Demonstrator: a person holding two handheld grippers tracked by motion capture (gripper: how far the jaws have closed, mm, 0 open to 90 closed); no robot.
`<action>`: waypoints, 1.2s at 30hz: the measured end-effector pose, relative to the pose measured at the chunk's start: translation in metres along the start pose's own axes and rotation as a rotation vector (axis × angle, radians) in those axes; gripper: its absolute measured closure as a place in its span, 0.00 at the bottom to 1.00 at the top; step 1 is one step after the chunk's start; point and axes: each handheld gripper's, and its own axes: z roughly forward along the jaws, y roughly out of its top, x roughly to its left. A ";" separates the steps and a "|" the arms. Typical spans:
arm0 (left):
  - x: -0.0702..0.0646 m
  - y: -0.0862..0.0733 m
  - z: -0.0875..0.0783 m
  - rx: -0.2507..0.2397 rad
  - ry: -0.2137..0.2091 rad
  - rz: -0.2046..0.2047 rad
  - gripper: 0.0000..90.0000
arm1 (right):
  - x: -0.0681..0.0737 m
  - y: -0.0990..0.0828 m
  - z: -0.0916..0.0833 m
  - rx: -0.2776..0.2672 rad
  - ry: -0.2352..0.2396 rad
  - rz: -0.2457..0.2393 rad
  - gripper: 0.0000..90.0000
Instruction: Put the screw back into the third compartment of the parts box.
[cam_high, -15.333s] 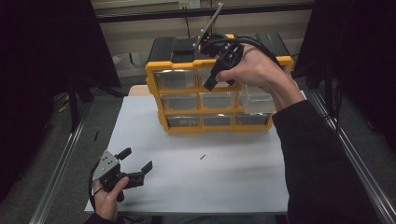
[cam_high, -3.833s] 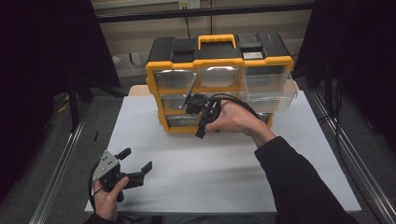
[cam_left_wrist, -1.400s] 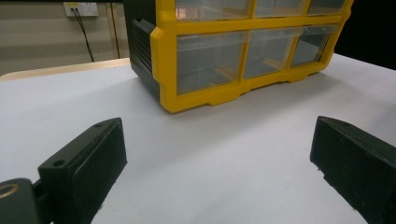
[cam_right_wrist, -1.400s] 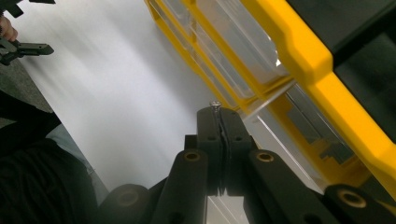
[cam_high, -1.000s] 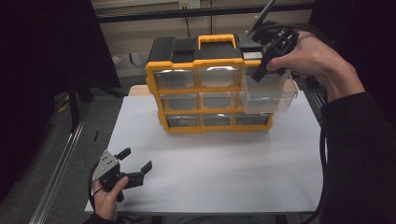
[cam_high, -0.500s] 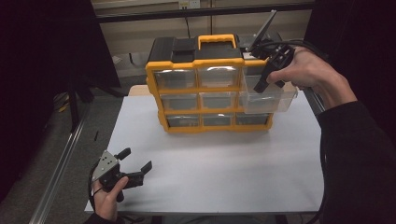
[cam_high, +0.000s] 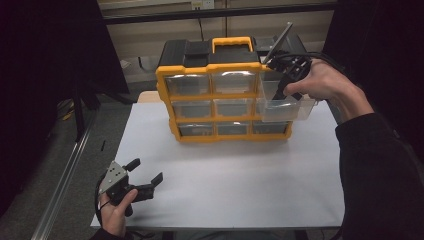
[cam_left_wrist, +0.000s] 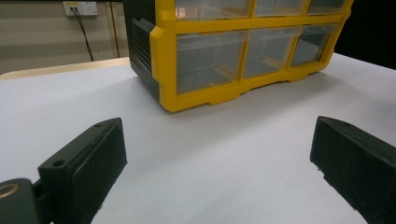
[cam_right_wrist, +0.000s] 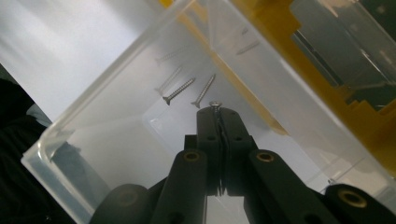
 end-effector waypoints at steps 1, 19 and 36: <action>0.000 0.000 0.000 0.000 0.000 0.000 0.04 | 0.001 0.000 0.000 -0.003 0.001 0.004 0.98; -0.001 0.000 0.001 -0.009 -0.001 -0.013 0.04 | -0.007 0.008 0.006 0.012 -0.012 0.032 0.97; -0.001 0.000 0.001 -0.009 -0.001 -0.018 0.04 | -0.004 0.005 -0.001 -0.021 -0.021 0.030 0.76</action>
